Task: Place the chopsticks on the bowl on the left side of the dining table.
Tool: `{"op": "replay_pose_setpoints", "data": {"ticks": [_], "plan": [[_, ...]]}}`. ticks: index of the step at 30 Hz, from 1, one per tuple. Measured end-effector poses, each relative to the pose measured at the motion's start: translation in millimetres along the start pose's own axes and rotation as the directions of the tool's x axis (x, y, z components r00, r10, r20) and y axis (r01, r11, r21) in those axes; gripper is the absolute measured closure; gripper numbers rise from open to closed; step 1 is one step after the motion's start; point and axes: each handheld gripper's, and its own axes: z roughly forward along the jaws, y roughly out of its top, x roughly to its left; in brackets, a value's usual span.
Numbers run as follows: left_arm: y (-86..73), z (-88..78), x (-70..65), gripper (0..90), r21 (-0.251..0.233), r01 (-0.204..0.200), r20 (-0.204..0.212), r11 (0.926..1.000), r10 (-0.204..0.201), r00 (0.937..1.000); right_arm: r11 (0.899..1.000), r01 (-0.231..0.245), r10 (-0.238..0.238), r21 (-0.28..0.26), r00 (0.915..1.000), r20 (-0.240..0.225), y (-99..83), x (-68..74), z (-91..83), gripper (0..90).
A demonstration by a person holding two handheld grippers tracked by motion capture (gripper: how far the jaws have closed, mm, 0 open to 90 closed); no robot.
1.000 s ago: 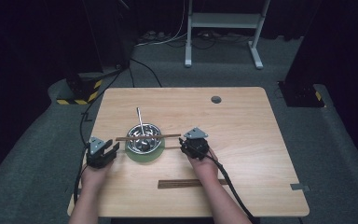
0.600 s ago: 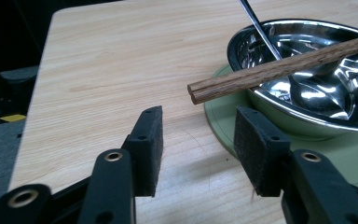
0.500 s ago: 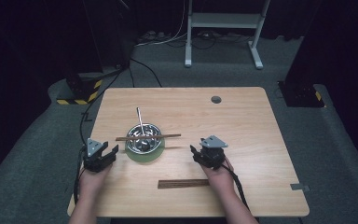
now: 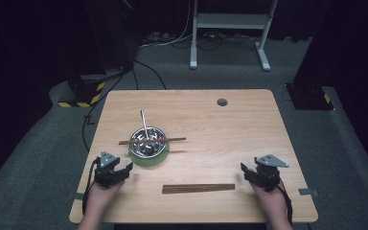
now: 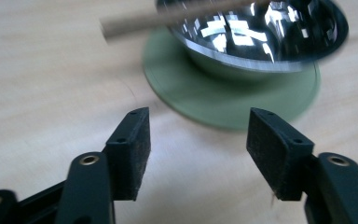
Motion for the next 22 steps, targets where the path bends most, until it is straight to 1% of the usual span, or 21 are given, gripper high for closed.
{"op": "replay_pose_setpoints", "data": {"ticks": [1, 2, 3, 4, 5, 6, 7, 8, 9, 10, 11, 12, 13, 14, 15, 16, 17, 18, 19, 20, 22], "plan": [[-5.9, 1.3, -3.8, 37.1, 0.021, -0.019, 0.005, 0.9996, 0.018, 0.9998, 1.000, -0.023, 0.023, 0.019, 0.9995, 0.024, -7.6, -9.6, -1.0, 35.8], [-5.9, 1.3, -3.8, 36.6, 0.021, -0.019, 0.005, 0.9996, 0.018, 0.9998, 1.000, -0.023, 0.023, 0.019, 0.9995, 0.024, -7.6, -9.6, -1.0, 35.8], [-9.5, 3.6, -6.0, 35.8, 0.035, -0.028, 0.009, 0.9990, 0.028, 0.9996, 0.998, -0.045, 0.043, 0.035, 0.9980, 0.045, -14.0, -15.3, -0.6, 34.4], [-9.5, 3.6, -6.0, 35.3, 0.035, -0.028, 0.009, 0.9990, 0.028, 0.9996, 0.998, -0.045, 0.043, 0.035, 0.9980, 0.045, -14.0, -15.3, -0.6, 34.4], [-13.0, 7.2, -6.9, 34.6, 0.042, -0.032, 0.016, 0.9986, 0.032, 0.9994, 0.997, -0.046, 0.042, 0.067, 0.9976, 0.054, -16.7, -19.3, 0.0, 32.4], [-13.0, 7.2, -6.9, 34.1, 0.042, -0.032, 0.016, 0.9986, 0.032, 0.9994, 0.997, -0.046, 0.042, 0.067, 0.9976, 0.054, -16.7, -19.3, 0.0, 32.4], [-15.3, 8.7, -7.4, 33.5, 0.033, -0.037, 0.013, 0.9988, 0.036, 0.9993, 0.996, -0.051, 0.046, 0.076, 0.9967, 0.067, -16.7, -19.1, 0.3, 31.8], [-16.0, 9.0, -7.7, 33.5, 0.027, -0.041, 0.012, 0.9988, 0.041, 0.9991, 0.993, -0.057, 0.051, 0.099, 0.9968, 0.061, -16.1, -18.6, 0.4, 30.2], [-16.2, 9.1, -9.4, 33.3, 0.031, -0.047, 0.007, 0.9984, 0.047, 0.9989, 0.995, -0.052, 0.046, 0.089, 0.9967, 0.067, -16.3, -17.9, 2.2, 29.1], [-15.7, 9.5, -11.3, 33.2, 0.034, -0.077, 0.010, 0.9965, 0.076, 0.9970, 0.995, -0.042, 0.036, 0.090, 0.9973, 0.065, -16.0, -18.0, 2.4, 29.1], [-15.4, 10.3, -12.8, 33.7, 0.031, -0.081, 0.022, 0.9962, 0.081, 0.9965, 0.994, -0.048, 0.042, 0.103, 0.9974, 0.059, -15.7, -17.2, 1.6, 28.9], [-15.4, 10.3, -12.8, 33.6, 0.031, -0.081, 0.022, 0.9962, 0.081, 0.9965, 0.994, -0.048, 0.042, 0.103, 0.9974, 0.059, -15.7, -17.2, 1.6, 28.9], [-15.0, 10.7, -13.3, 33.4, 0.033, -0.084, 0.024, 0.9959, 0.083, 0.9962, 0.994, -0.054, 0.047, 0.097, 0.9962, 0.074, -15.9, -15.5, 1.9, 28.7], [-14.9, 11.0, -13.1, 33.4, 0.032, -0.082, 0.026, 0.9961, 0.081, 0.9963, 0.994, -0.054, 0.047, 0.097, 0.9962, 0.074, -15.9, -15.5, 1.9, 28.7], [-14.7, 11.2, -12.3, 33.2, 0.032, -0.089, 0.028, 0.9955, 0.088, 0.9957, 0.994, -0.068, 0.061, 0.090, 0.9945, 0.085, -15.8, -12.4, 3.2, 27.3], [-14.6, 11.2, -12.4, 33.2, 0.032, -0.089, 0.028, 0.9955, 0.088, 0.9957, 0.992, -0.068, 0.060, 0.107, 0.9955, 0.073, -15.2, -12.9, 2.1, 27.0], [-14.6, 11.2, -12.4, 33.2, 0.032, -0.089, 0.028, 0.9955, 0.088, 0.9957, 0.992, -0.068, 0.060, 0.107, 0.9955, 0.073, -15.2, -12.9, 2.1, 27.0], [-14.5, 10.9, -12.5, 33.2, 0.037, -0.089, 0.026, 0.9953, 0.088, 0.9958, 0.994, -0.069, 0.061, 0.086, 0.9943, 0.087, -15.8, -13.2, 3.8, 26.3], [-14.4, 10.6, -12.0, 33.2, 0.040, -0.096, 0.027, 0.9946, 0.095, 0.9952, 0.994, -0.069, 0.061, 0.089, 0.9941, 0.090, -15.8, -13.1, 3.7, 25.2], [-14.4, 10.8, -12.5, 33.2, 0.038, -0.090, 0.026, 0.9952, 0.089, 0.9957, 0.992, -0.071, 0.062, 0.105, 0.9943, 0.087, -15.2, -13.5, 2.7, 24.1], [-14.5, 10.9, -12.4, 33.2, 0.037, -0.090, 0.027, 0.9952, 0.089, 0.9957, 0.992, -0.073, 0.063, 0.107, 0.9938, 0.091, -15.2, -13.4, 2.6, 23.1]]}}
